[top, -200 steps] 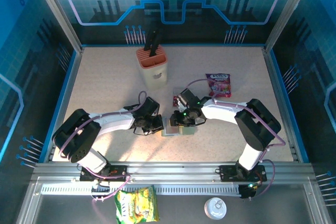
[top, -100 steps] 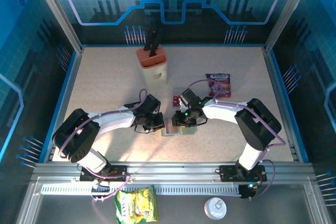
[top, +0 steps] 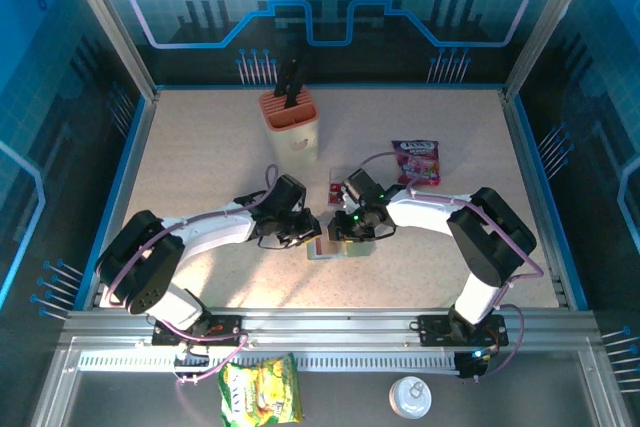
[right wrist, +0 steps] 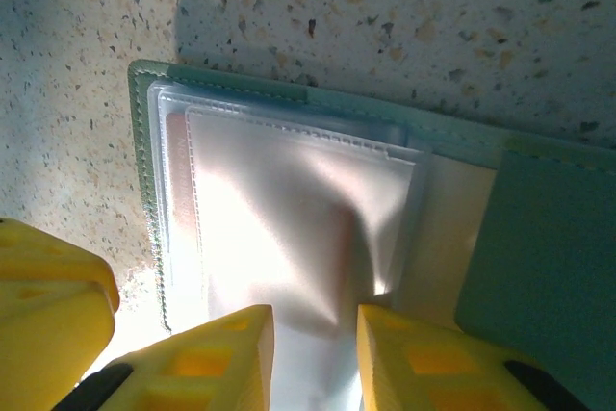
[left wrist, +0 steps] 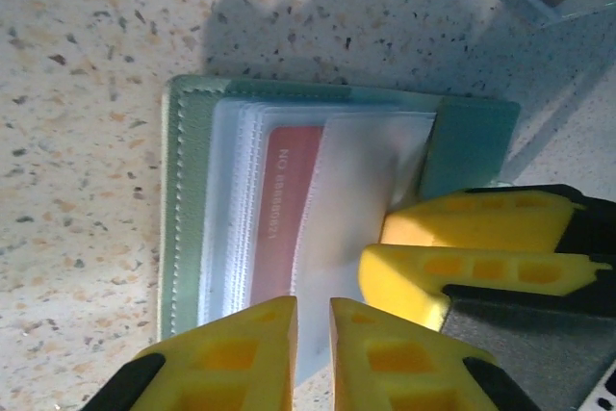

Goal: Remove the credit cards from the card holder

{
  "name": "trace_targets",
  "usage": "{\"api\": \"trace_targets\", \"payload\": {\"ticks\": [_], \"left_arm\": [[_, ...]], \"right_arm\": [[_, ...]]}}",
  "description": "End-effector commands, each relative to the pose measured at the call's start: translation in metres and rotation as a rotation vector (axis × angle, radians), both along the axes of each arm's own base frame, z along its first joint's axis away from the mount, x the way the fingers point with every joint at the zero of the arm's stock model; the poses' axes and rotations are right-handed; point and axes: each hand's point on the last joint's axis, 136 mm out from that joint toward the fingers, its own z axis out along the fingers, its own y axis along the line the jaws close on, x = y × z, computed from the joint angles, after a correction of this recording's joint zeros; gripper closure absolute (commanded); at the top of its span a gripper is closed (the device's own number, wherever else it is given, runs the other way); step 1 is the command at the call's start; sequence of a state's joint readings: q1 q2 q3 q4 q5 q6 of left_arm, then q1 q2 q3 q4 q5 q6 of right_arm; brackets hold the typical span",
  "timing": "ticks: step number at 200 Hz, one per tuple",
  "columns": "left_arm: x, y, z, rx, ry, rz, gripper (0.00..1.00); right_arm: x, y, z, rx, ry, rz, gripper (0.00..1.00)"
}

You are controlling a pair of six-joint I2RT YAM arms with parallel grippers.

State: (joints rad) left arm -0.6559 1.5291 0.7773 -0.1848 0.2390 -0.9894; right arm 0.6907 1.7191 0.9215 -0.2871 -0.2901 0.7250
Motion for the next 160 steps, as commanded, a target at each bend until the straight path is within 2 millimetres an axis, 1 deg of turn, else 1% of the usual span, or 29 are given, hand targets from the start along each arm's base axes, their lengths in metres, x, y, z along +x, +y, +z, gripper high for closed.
{"api": "trace_targets", "payload": {"ticks": [1,21,53,93,160], "left_arm": [[0.001,-0.010,-0.001,-0.031,0.025,0.004,0.82],[0.002,-0.012,-0.002,-0.040,0.028,0.004,0.81],[0.000,-0.008,-0.009,-0.002,0.046,0.010,0.79],[-0.001,-0.011,-0.013,-0.018,0.057,0.012,0.84],[0.001,-0.020,-0.016,-0.070,0.062,0.014,0.83]], "right_arm": [[-0.003,-0.007,-0.006,-0.009,0.021,0.001,0.72],[-0.004,-0.007,-0.006,-0.007,0.021,0.002,0.72],[-0.004,-0.008,-0.006,-0.006,0.021,-0.004,0.73],[-0.005,-0.008,-0.006,-0.005,0.022,-0.005,0.74],[-0.005,-0.007,-0.005,0.008,0.026,-0.006,0.78]]}}
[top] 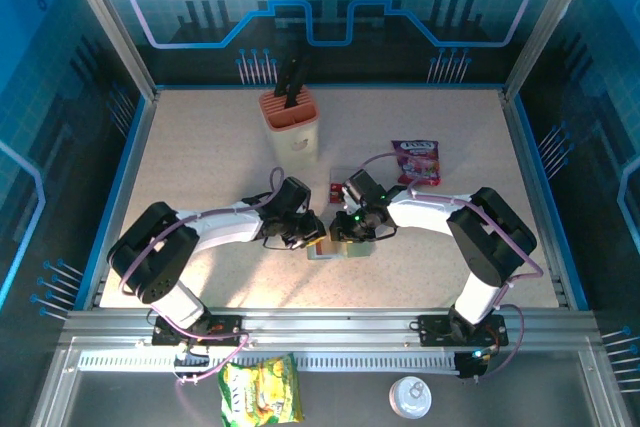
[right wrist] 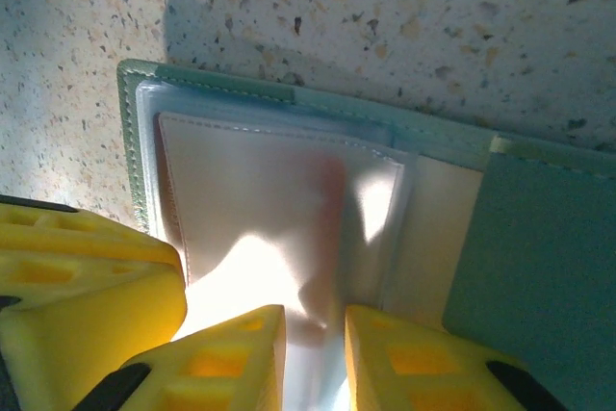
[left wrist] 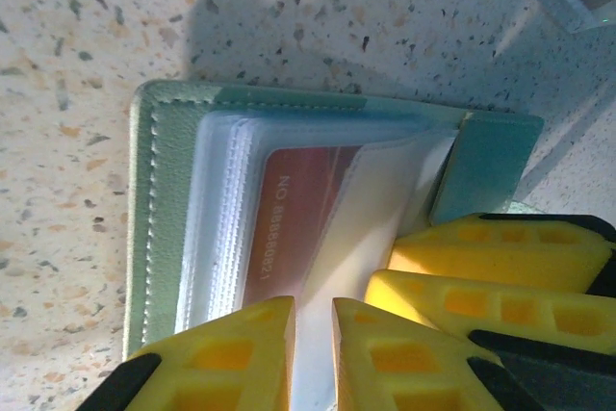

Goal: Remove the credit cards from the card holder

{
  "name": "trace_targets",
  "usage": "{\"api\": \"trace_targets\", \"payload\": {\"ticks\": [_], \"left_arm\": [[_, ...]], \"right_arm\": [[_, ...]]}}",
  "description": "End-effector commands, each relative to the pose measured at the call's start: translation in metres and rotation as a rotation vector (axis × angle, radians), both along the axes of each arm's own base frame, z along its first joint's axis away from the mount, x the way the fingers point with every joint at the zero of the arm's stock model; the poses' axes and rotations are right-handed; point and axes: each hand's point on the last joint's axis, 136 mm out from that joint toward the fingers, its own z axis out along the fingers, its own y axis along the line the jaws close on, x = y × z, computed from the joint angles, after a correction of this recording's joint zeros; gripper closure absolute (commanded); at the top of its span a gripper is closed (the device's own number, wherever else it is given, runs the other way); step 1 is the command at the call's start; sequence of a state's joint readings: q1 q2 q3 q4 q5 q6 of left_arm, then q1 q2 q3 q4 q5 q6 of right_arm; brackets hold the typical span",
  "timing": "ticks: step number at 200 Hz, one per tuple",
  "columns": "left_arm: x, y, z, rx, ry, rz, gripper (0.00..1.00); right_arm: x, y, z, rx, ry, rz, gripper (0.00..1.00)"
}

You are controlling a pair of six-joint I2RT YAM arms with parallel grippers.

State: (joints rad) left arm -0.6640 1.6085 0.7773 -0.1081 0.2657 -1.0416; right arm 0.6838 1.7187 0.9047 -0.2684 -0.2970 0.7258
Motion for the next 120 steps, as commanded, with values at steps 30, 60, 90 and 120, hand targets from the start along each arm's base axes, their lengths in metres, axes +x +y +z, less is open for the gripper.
{"api": "trace_targets", "payload": {"ticks": [30,60,90,120], "left_arm": [[0.000,-0.011,0.002,-0.058,0.011,-0.002,0.84],[-0.001,-0.008,0.003,-0.038,0.007,-0.003,0.83],[-0.002,-0.001,0.003,-0.002,0.007,0.006,0.76],[-0.003,0.001,0.001,0.007,0.009,0.010,0.74]], "right_arm": [[-0.003,-0.005,0.003,0.013,0.012,-0.005,0.80],[-0.001,-0.005,0.008,0.022,-0.004,-0.004,0.81],[-0.001,-0.005,-0.002,0.015,0.019,-0.005,0.82],[0.000,-0.005,-0.004,0.008,0.015,-0.007,0.84]]}}
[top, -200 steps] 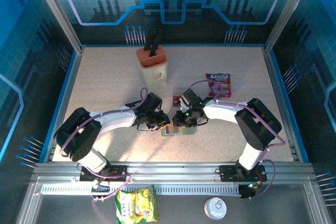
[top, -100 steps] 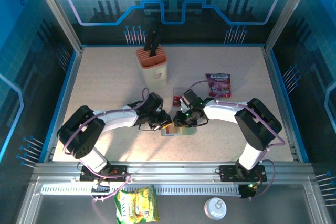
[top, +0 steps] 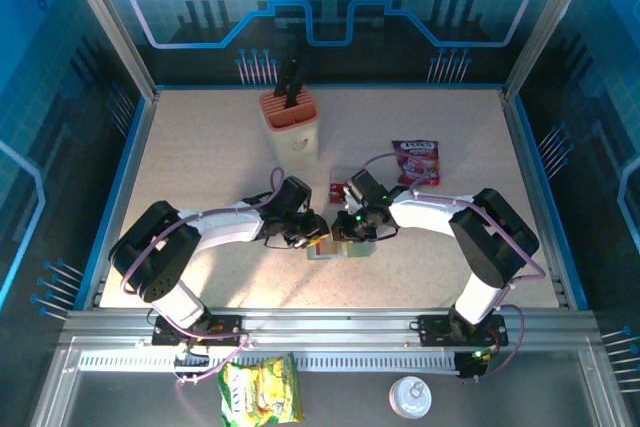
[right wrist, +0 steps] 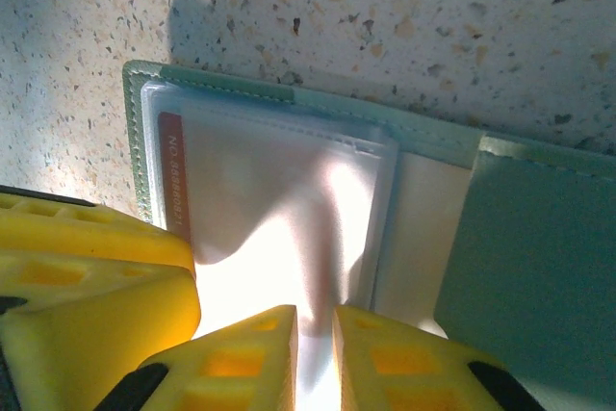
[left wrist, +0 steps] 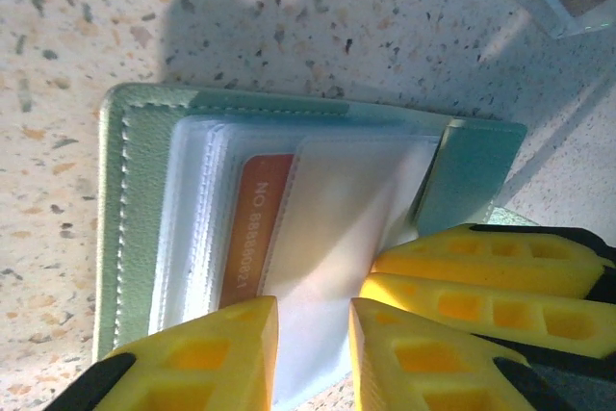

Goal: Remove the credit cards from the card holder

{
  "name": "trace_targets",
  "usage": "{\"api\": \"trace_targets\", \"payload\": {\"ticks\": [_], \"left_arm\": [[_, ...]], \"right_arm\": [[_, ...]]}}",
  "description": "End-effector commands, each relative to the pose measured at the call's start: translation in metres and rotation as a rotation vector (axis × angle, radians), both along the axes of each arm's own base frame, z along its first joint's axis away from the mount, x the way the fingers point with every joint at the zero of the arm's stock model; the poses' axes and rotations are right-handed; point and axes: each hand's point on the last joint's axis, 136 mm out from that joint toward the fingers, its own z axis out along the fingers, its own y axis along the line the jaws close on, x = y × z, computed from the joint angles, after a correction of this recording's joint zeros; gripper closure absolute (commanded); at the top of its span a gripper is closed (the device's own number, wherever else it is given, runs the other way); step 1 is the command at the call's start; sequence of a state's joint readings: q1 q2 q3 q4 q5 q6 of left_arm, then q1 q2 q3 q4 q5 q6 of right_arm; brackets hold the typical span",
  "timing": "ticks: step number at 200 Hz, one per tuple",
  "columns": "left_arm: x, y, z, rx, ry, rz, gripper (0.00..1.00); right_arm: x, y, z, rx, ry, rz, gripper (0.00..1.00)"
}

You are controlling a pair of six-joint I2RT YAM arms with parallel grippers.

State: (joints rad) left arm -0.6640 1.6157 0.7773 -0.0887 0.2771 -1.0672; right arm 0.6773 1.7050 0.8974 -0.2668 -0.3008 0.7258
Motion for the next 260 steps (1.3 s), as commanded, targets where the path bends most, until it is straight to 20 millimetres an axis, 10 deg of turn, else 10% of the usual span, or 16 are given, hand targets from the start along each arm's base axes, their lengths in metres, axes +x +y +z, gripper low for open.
{"api": "trace_targets", "payload": {"ticks": [1,260], "left_arm": [[-0.004,0.004,0.001,0.027,-0.002,-0.004,0.74],[0.004,0.001,0.010,0.003,-0.036,0.026,0.71]], "right_arm": [[-0.001,-0.004,-0.007,-0.001,0.018,-0.002,0.84],[-0.007,-0.012,-0.015,0.131,0.092,-0.057,0.94]]}}
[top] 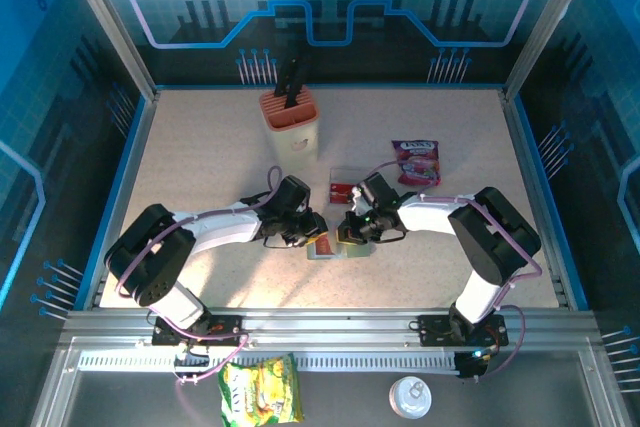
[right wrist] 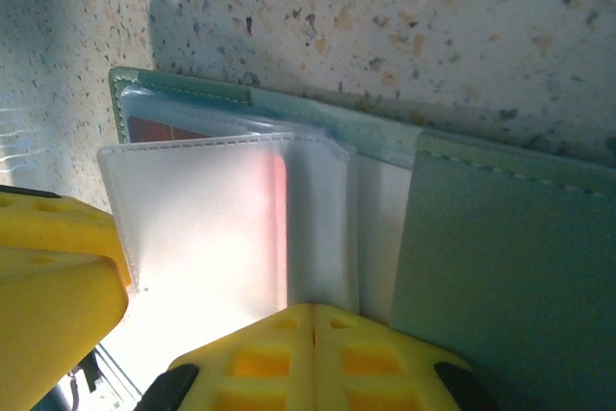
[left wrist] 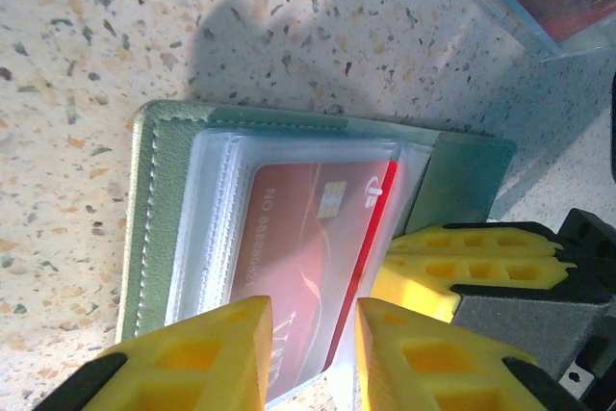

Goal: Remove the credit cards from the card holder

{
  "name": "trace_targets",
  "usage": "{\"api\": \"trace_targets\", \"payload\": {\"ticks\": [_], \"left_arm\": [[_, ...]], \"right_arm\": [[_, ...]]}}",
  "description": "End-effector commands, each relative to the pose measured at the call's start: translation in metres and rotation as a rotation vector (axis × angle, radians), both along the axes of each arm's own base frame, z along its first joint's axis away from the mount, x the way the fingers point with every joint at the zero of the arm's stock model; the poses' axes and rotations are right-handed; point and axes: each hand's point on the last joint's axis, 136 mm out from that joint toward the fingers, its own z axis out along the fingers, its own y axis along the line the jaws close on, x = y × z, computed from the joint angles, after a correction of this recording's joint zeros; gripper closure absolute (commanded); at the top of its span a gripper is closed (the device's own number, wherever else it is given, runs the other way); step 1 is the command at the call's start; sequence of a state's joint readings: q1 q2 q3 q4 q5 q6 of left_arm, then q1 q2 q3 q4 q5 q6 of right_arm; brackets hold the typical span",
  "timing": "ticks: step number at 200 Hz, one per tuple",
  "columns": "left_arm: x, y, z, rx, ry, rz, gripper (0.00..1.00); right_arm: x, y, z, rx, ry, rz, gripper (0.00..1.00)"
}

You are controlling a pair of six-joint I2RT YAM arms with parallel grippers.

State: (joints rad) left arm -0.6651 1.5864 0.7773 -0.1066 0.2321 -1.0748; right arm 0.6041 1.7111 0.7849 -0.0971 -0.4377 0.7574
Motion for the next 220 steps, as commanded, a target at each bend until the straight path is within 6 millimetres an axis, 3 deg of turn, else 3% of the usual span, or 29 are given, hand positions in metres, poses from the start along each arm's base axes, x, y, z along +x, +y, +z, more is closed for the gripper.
{"api": "trace_targets", "payload": {"ticks": [1,87,124,177,220], "left_arm": [[0.000,-0.004,0.004,-0.020,-0.006,-0.003,0.71],[0.003,-0.030,0.010,-0.087,-0.006,-0.047,0.71],[0.003,-0.032,0.019,-0.098,-0.021,-0.047,0.71],[0.007,-0.052,0.033,-0.123,-0.032,-0.086,0.69],[0.009,-0.074,0.030,-0.121,-0.023,-0.127,0.68]], "right_arm": [[-0.006,-0.005,-0.005,0.001,0.042,-0.013,0.94],[-0.005,-0.004,0.003,0.017,0.031,-0.015,0.94],[0.000,-0.007,0.030,0.038,-0.028,-0.035,0.85],[0.009,-0.030,0.056,0.023,-0.075,-0.073,0.80],[0.012,-0.058,0.073,-0.011,-0.120,-0.118,0.78]]}}
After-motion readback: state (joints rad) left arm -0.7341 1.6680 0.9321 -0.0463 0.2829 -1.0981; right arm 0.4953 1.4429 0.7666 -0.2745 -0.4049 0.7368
